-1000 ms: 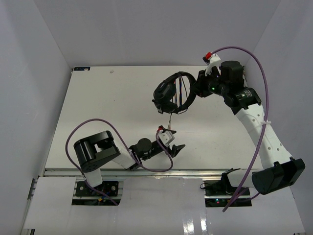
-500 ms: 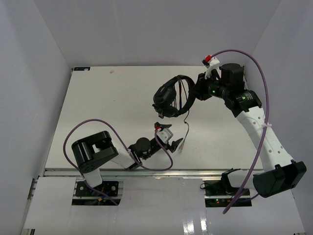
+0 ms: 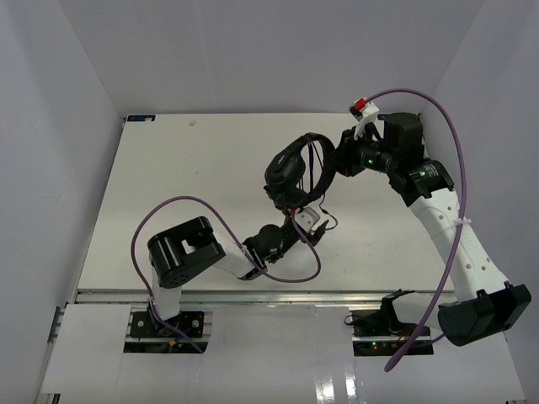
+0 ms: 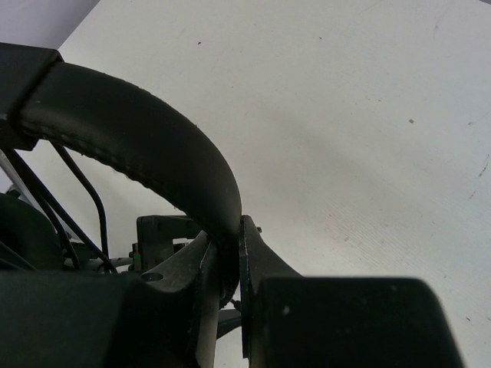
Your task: Wrap the headphones
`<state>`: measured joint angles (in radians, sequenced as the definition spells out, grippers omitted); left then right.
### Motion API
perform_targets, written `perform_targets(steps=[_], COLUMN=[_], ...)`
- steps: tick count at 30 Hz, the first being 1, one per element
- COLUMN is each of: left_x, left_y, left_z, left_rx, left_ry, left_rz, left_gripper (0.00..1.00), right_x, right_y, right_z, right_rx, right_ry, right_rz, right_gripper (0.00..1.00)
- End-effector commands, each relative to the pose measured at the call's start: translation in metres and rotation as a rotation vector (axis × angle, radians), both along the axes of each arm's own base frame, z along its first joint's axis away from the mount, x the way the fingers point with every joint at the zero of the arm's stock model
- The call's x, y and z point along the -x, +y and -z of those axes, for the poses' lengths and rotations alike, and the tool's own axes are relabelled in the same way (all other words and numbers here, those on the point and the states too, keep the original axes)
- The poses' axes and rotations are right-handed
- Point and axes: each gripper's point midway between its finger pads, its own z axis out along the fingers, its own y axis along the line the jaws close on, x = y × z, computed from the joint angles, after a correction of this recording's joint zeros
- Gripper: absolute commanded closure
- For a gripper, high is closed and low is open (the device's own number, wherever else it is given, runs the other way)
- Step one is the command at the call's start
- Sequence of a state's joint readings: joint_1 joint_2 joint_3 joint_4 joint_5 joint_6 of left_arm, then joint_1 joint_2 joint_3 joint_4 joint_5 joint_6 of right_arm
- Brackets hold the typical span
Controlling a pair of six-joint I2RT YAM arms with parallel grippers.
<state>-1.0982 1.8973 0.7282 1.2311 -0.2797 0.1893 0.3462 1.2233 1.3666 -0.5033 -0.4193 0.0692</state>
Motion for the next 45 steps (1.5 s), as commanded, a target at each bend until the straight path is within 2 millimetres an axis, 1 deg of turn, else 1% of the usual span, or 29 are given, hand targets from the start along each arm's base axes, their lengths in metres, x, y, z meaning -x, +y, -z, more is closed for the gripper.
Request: perform_targets(steps=[1,3,5,10,12,14,16,21,27,28,30,31,33,35,36,37,39,41,45], left_x=[-0.006,-0.001,0.008,0.043,0.049,0.048,0.041,0.019,0.013,0.012,0.011,0.012,0.011,0.011,0.01,0.011,0.012,0.013,0.018], left_y=[0.016,0.018,0.015,-0.005,-0.008,-0.011,-0.012,-0.009,-0.021,-0.023,-0.027,-0.028,-0.029,-0.027,-0.026,-0.025,-0.022,-0.02,-0.016], left_z=[-0.007,-0.006,-0.003,0.001,0.005,0.007,0.012,0.01,0.005,0.005,0.005,0.007,0.009,0.013,0.014,0.015,0.016,0.017,0.018], left_rx=[0.01,0.025,0.034,0.057,0.059,0.064,0.042,0.038,0.05,0.052,0.058,0.055,0.057,0.056,0.058,0.061,0.067,0.072,0.08], left_ry=[-0.018,-0.013,-0.003,0.028,0.045,0.052,0.064,0.062,0.059,0.062,0.068,0.072,0.08,0.087,0.09,0.092,0.096,0.099,0.107], left_rz=[-0.068,-0.045,0.008,0.238,0.277,0.277,0.247,0.156,0.171,0.173,0.178,0.181,0.18,0.171,0.167,0.165,0.162,0.163,0.178], left_gripper=[0.08,0.08,0.08,0.08,0.08,0.08,0.08,0.09,0.11,0.13,0.19,0.26,0.38,0.51,0.6,0.66,0.75,0.86,1.0], right_x=[0.005,0.004,0.005,0.005,0.005,0.005,0.006,0.009,0.01,0.01,0.011,0.011,0.011,0.012,0.013,0.015,0.017,0.02,0.03], right_y=[0.004,0.004,0.005,0.004,0.004,0.004,0.004,0.003,0.004,0.004,0.004,0.004,0.004,0.004,0.004,0.005,0.006,0.007,0.009], right_z=[-0.029,-0.029,-0.029,-0.029,-0.027,-0.028,-0.03,-0.031,-0.031,-0.031,-0.031,-0.032,-0.033,-0.034,-0.036,-0.036,-0.038,-0.04,-0.045], right_rx=[-0.073,-0.073,-0.074,-0.071,-0.07,-0.071,-0.074,-0.077,-0.08,-0.081,-0.082,-0.083,-0.084,-0.087,-0.09,-0.093,-0.101,-0.11,-0.126], right_ry=[-0.074,-0.073,-0.074,-0.078,-0.074,-0.077,-0.082,-0.088,-0.087,-0.086,-0.087,-0.089,-0.091,-0.093,-0.094,-0.092,-0.09,-0.092,-0.099], right_rz=[-0.023,-0.023,-0.025,-0.023,-0.024,-0.023,-0.025,-0.029,-0.035,-0.035,-0.036,-0.035,-0.034,-0.039,-0.042,-0.05,-0.059,-0.073,-0.106], right_gripper=[0.92,0.92,0.92,0.92,0.92,0.92,0.92,0.92,0.92,0.92,0.92,0.92,0.92,0.92,0.92,0.92,0.92,0.92,0.92])
